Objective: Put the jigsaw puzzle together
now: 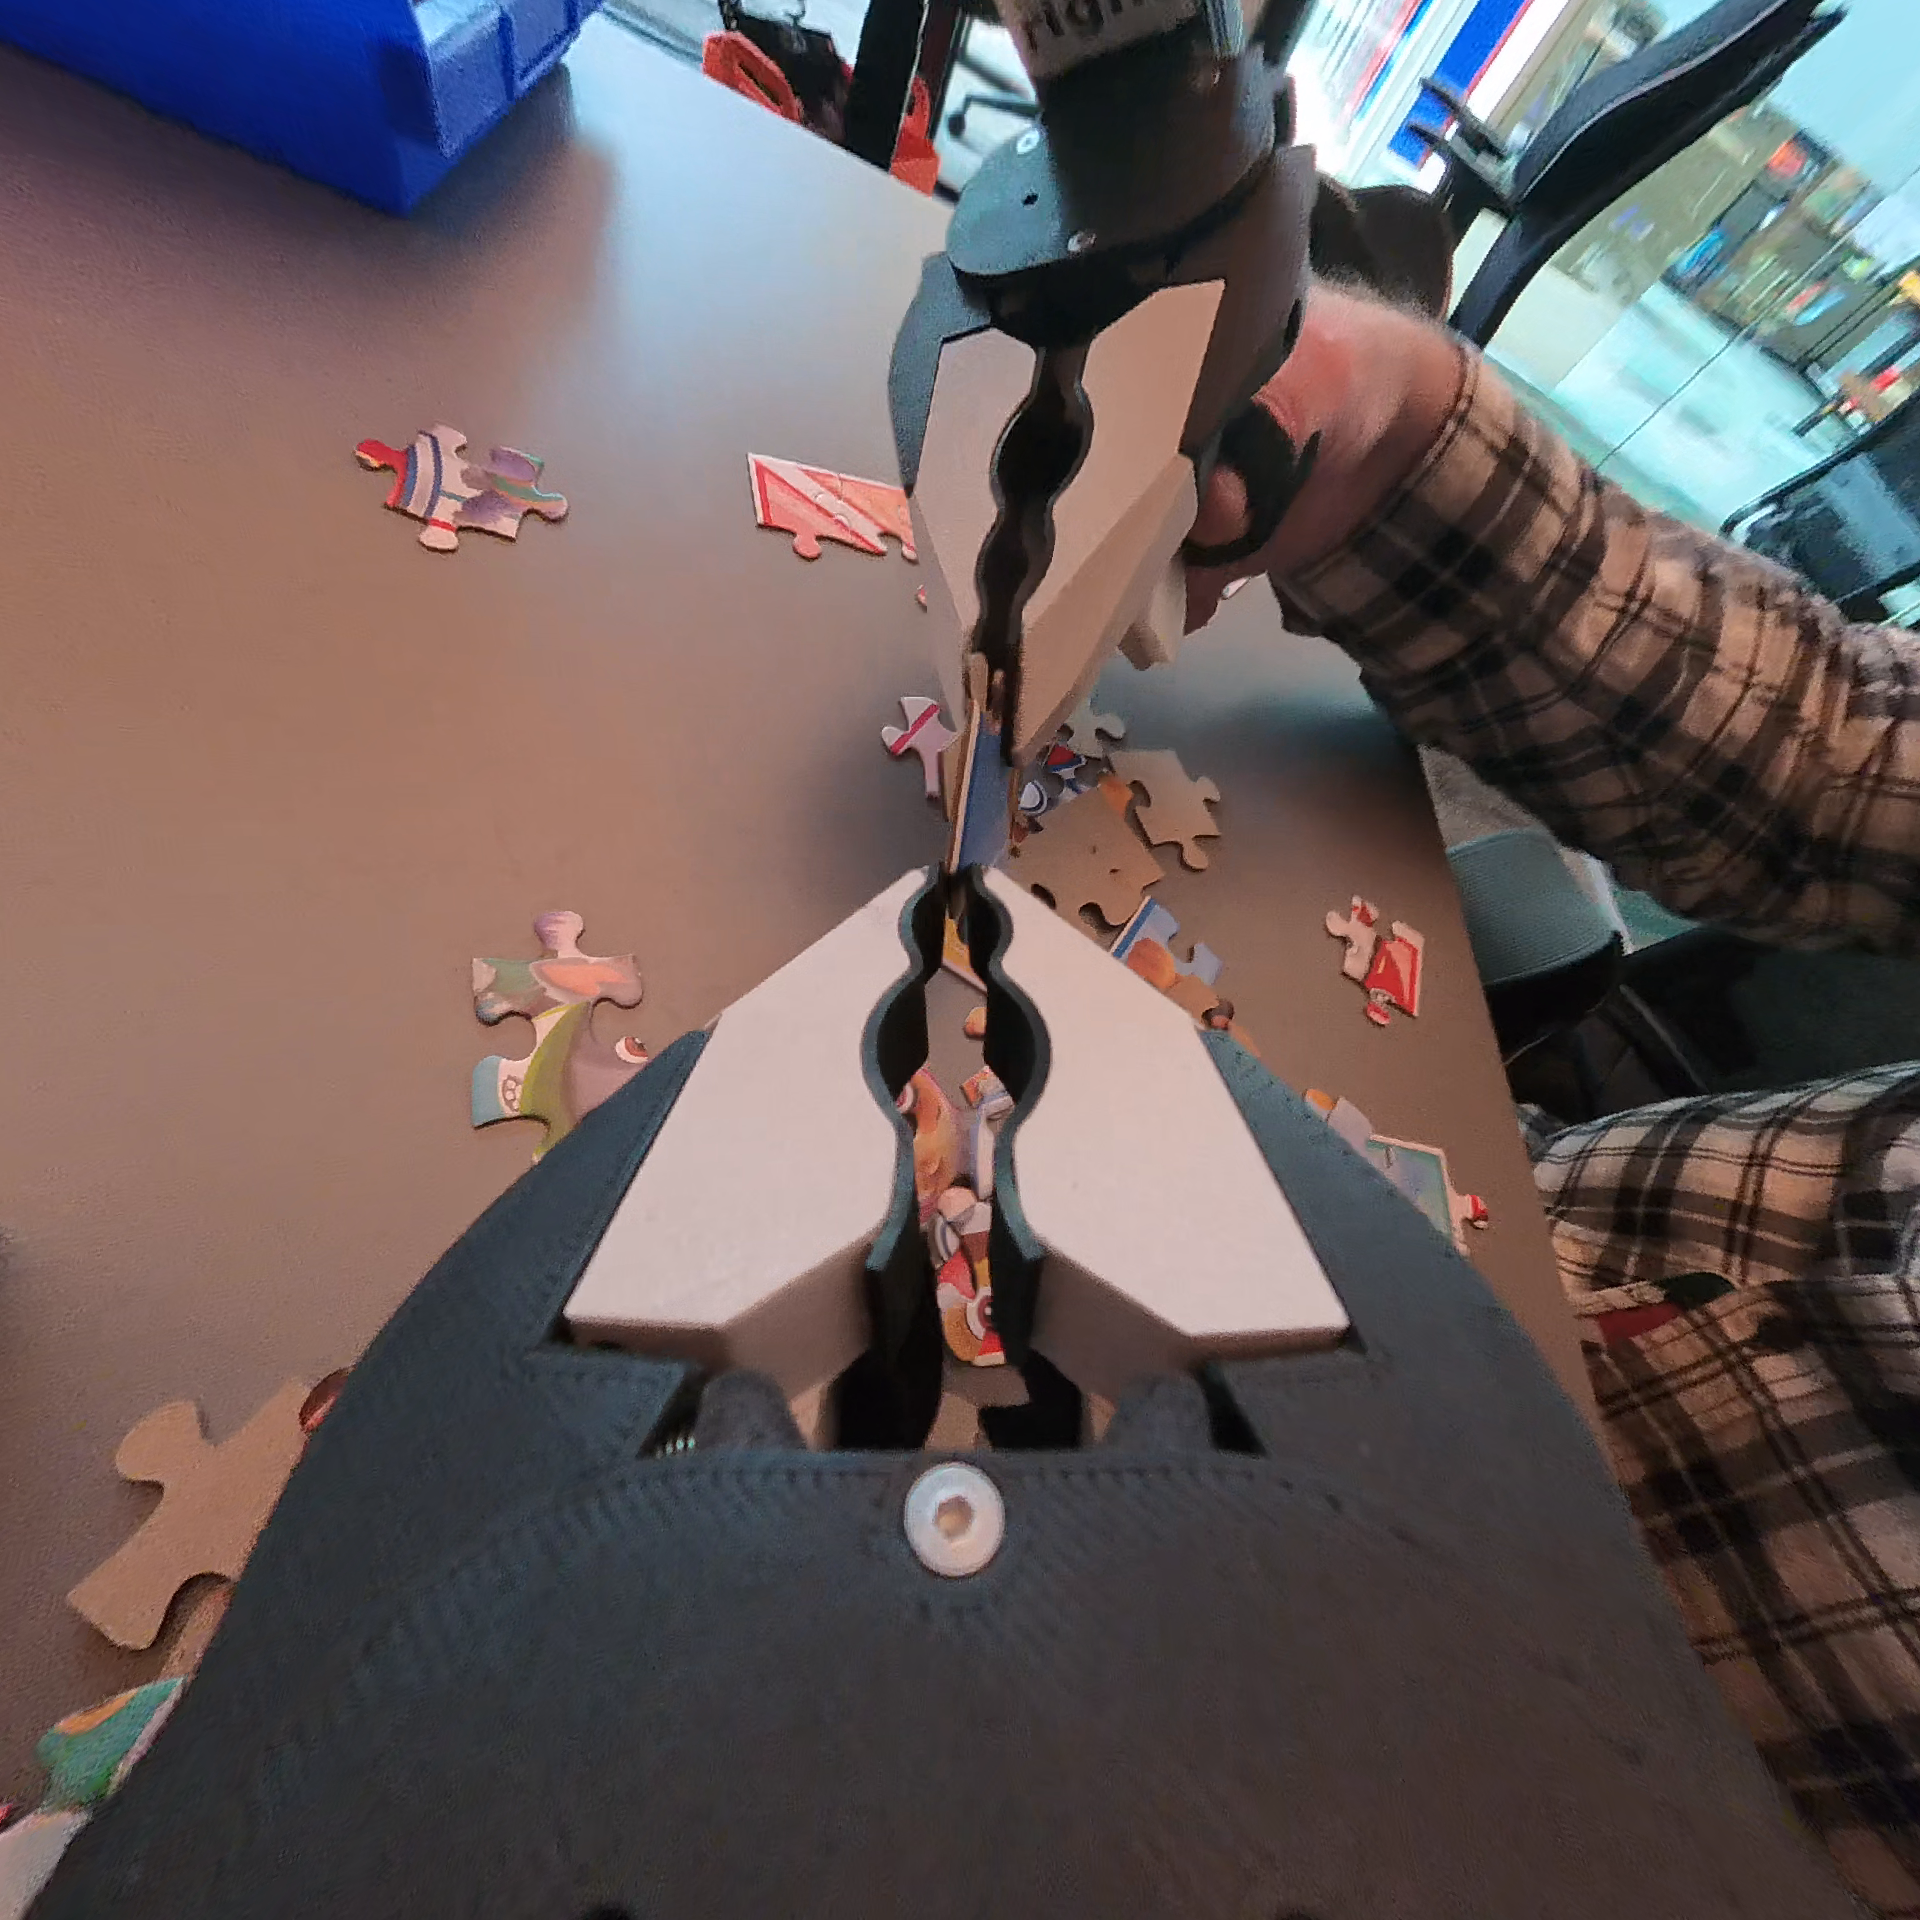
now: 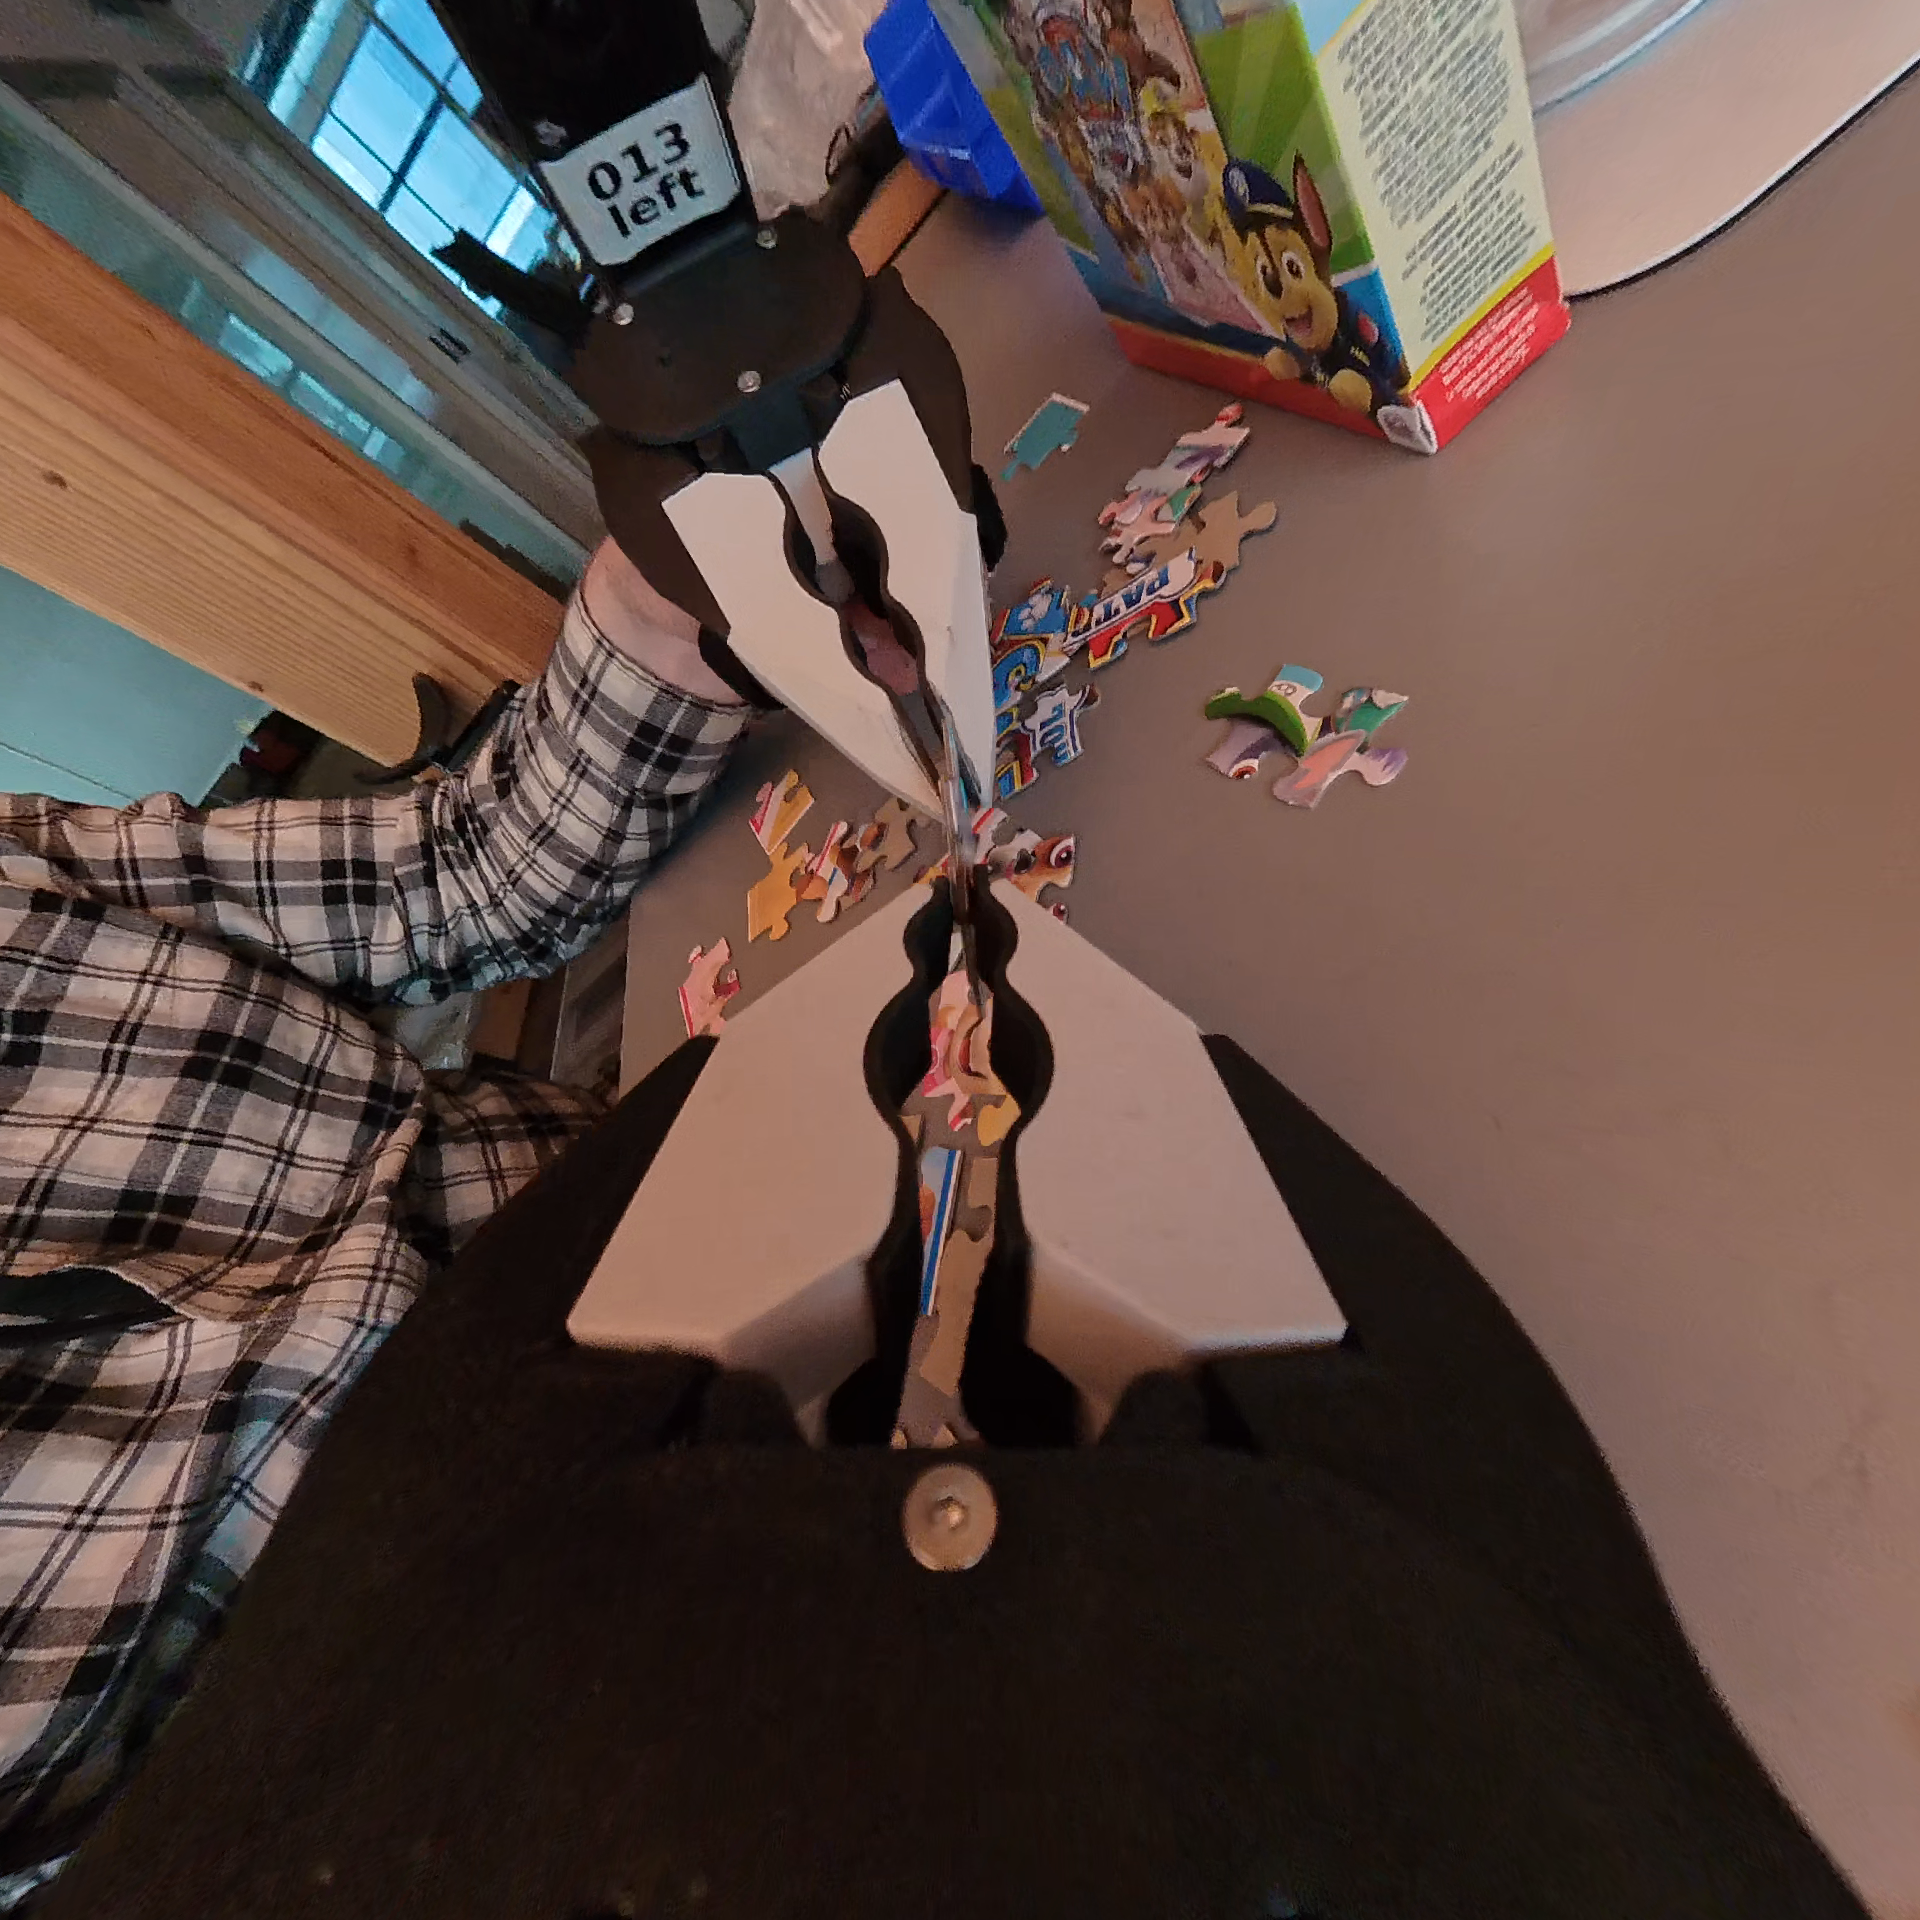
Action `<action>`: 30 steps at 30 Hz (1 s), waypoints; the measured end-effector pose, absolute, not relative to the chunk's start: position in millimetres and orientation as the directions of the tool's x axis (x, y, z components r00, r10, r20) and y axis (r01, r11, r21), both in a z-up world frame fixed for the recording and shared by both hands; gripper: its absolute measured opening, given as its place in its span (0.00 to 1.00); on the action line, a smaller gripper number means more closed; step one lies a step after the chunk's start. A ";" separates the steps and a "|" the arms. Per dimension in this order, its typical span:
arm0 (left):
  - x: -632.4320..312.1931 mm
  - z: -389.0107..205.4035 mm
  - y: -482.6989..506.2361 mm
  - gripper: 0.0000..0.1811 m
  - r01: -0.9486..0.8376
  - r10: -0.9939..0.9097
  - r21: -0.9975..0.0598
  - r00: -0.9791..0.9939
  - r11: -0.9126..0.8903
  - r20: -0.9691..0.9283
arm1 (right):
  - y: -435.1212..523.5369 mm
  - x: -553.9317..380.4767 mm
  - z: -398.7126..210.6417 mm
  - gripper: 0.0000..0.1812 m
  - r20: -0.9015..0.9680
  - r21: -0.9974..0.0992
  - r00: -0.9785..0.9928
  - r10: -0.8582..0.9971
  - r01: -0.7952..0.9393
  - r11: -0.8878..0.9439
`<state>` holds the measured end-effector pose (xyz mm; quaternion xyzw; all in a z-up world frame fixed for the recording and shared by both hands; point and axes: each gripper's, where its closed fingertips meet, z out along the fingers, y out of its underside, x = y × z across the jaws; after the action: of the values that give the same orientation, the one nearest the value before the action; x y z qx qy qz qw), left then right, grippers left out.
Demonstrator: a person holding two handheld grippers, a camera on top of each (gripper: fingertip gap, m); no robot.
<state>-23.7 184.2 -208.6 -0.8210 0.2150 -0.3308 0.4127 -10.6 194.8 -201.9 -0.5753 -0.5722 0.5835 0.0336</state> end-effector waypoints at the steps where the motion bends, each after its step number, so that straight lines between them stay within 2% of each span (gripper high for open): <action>1: -25.0 -207.6 183.8 0.01 -0.064 -0.624 -0.817 0.681 -0.573 0.384 | 196.0 -10.4 -201.3 0.01 -0.635 -0.707 -0.332 0.697 0.614 -0.352; 11: -51.0 -203.6 180.9 0.01 -0.018 -0.563 -0.795 0.716 -0.607 0.413 | 212.5 -18.8 -197.3 0.00 -0.633 -0.729 -0.299 0.714 0.541 -0.419; 16: -54.2 -201.2 171.8 0.01 -0.047 -0.572 -0.783 0.710 -0.620 0.410 | 206.9 -22.1 -194.3 0.00 -0.593 -0.761 -0.320 0.739 0.524 -0.383; 18: -52.2 -197.9 169.1 0.01 -0.057 -0.591 -0.793 0.699 -0.607 0.403 | 195.7 -30.2 -189.7 0.10 -0.569 -0.777 -0.346 0.746 0.523 -0.351; 19: -50.8 -199.2 167.4 0.01 -0.067 -0.598 -0.790 0.693 -0.609 0.402 | 191.7 -34.6 -189.7 0.10 -0.556 -0.780 -0.348 0.754 0.532 -0.330; 22: -48.0 -201.4 165.1 0.01 -0.079 -0.611 -0.789 0.680 -0.610 0.404 | 187.1 -44.0 -184.8 0.00 -0.550 -0.789 -0.370 0.749 0.526 -0.319; 30: -51.8 -195.1 168.6 0.01 -0.024 -0.608 -0.802 0.667 -0.596 0.432 | 188.6 -41.4 -184.2 0.00 -0.578 -0.780 -0.377 0.724 0.516 -0.354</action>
<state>-51.8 168.6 -195.1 -0.8178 0.1931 -0.3597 0.4056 -41.4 188.6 -184.2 -0.5516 -0.5619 0.6105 0.0850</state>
